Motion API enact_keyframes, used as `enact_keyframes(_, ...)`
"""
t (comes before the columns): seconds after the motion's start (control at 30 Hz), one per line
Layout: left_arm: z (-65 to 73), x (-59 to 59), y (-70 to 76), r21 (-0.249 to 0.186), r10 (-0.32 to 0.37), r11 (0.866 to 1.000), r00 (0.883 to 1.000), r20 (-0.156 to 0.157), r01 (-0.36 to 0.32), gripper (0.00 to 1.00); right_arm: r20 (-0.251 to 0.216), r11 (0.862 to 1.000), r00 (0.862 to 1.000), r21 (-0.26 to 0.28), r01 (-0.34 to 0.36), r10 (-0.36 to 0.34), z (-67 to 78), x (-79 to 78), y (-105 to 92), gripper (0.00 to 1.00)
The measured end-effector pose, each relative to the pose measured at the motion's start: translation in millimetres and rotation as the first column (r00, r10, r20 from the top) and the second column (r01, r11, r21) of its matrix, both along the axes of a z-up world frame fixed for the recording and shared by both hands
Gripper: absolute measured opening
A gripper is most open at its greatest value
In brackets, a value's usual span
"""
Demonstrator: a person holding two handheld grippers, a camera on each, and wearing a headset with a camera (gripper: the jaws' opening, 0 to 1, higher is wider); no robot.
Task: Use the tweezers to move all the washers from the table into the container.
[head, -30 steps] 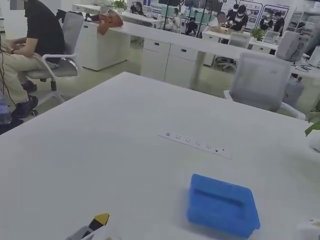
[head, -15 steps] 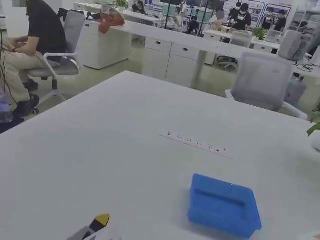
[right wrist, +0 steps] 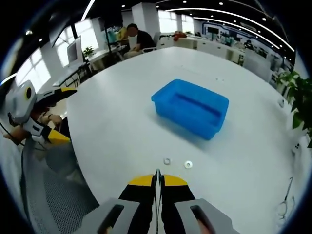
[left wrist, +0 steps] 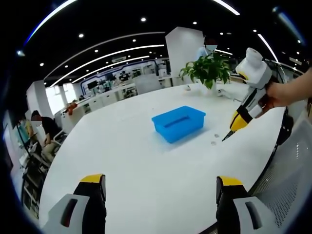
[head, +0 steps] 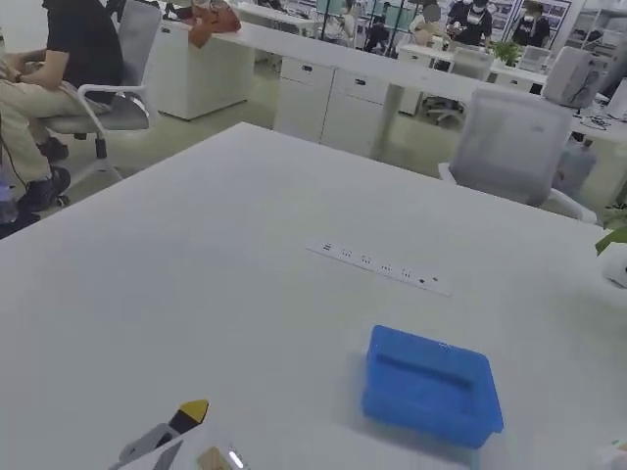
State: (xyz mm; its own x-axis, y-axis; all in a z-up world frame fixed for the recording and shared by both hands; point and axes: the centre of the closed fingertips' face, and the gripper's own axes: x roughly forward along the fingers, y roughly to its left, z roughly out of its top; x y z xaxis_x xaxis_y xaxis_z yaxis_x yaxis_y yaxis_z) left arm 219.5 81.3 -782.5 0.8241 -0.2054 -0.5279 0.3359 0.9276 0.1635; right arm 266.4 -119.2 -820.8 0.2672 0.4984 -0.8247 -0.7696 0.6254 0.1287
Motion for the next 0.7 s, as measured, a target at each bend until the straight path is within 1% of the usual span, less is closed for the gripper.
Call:
enact_keyframes(0.03, 0.0, 0.0, 0.2, 0.0, 0.001, 1.0, 1.0, 0.0, -0.001, 0.96, -0.024, 1.0, 1.0, -0.007, -0.006, 0.006, -1.8, -3.3, -0.2, 0.01)
enact_keyframes(0.07, 0.1, 0.1, 0.1, -0.001, 0.001, 1.0, 1.0, 0.0, -0.001, 0.96, -0.039, 1.0, 0.999, -0.016, -0.01, 0.01, -3.5, -5.0, -0.3, 0.01)
enact_keyframes(0.1, 0.0, 0.1, 0.1, -0.001, 0.001, 1.0, 1.0, 0.0, -0.001, 0.96, -0.048, 0.999, 0.998, -0.032, -0.032, 0.03, -5.8, -7.2, -0.7, 0.01)
enact_keyframes(0.13, -0.4, 0.0, 0.1, 0.001, 0.0, 1.0, 1.0, -0.002, 0.0, 0.96, -0.078, 0.996, 0.996, -0.067, -0.056, 0.051, -10.5, -11.6, -3.8, 0.01)
enact_keyframes(0.2, -0.9, -0.2, 0.1, 0.005, -0.001, 1.0, 1.0, -0.004, 0.001, 0.96, -0.084, 0.992, 0.994, -0.101, -0.081, 0.073, -15.4, -12.9, -4.8, 0.01)
enact_keyframes(0.27, -1.3, -0.3, 0.1, 0.008, -0.001, 1.0, 1.0, -0.005, 0.002, 0.96, -0.094, 0.99, 0.993, -0.112, -0.086, 0.076, -18.5, -12.8, -4.2, 0.01)
enact_keyframes(0.33, -1.4, -0.2, 0.4, 0.008, 0.0, 1.0, 1.0, -0.006, 0.001, 0.96, -0.127, 0.987, 0.989, -0.128, -0.094, 0.078, -22.6, -14.3, -4.1, 0.01)
enact_keyframes(0.37, -1.6, -0.2, 0.6, 0.008, 0.0, 1.0, 1.0, -0.007, 0.0, 0.96, -0.13, 0.986, 0.988, -0.134, -0.098, 0.081, -23.2, -14.1, -3.4, 0.01)
enact_keyframes(0.4, -1.9, -0.1, 1.0, 0.009, 0.002, 1.0, 1.0, -0.009, -0.002, 0.96, -0.123, 0.983, 0.988, -0.145, -0.108, 0.091, -21.5, -10.9, -4.1, 0.01)
enact_keyframes(0.47, -2.2, -0.1, 1.5, 0.012, 0.004, 1.0, 1.0, -0.011, -0.004, 0.96, -0.135, 0.983, 0.987, -0.146, -0.109, 0.089, -21.6, -7.5, -3.7, 0.01)
enact_keyframes(0.53, -2.1, -0.1, 1.7, 0.012, 0.004, 1.0, 1.0, -0.01, -0.004, 0.96, -0.115, 0.984, 0.989, -0.137, -0.11, 0.094, -19.5, -0.7, -1.5, 0.01)
enact_keyframes(0.57, -2.1, 0.0, 1.6, 0.011, 0.004, 1.0, 1.0, -0.009, -0.004, 0.96, -0.112, 0.987, 0.99, -0.128, -0.102, 0.088, -18.7, 2.8, 0.6, 0.01)
enact_keyframes(0.6, -2.3, -0.1, 1.6, 0.011, 0.004, 1.0, 1.0, -0.01, -0.004, 0.96, -0.105, 0.991, 0.992, -0.109, -0.077, 0.066, -17.6, 5.2, 4.2, 0.01)
enact_keyframes(0.67, -3.0, -0.2, 1.5, 0.012, 0.003, 1.0, 1.0, -0.014, -0.003, 0.96, -0.08, 0.993, 0.995, -0.095, -0.064, 0.056, -17.3, 9.1, 7.1, 0.01)
enact_keyframes(0.7, -3.4, -0.4, 1.3, 0.014, 0.003, 1.0, 1.0, -0.016, -0.003, 0.96, -0.053, 0.996, 0.998, -0.074, -0.042, 0.039, -16.2, 12.5, 9.9, 0.01)
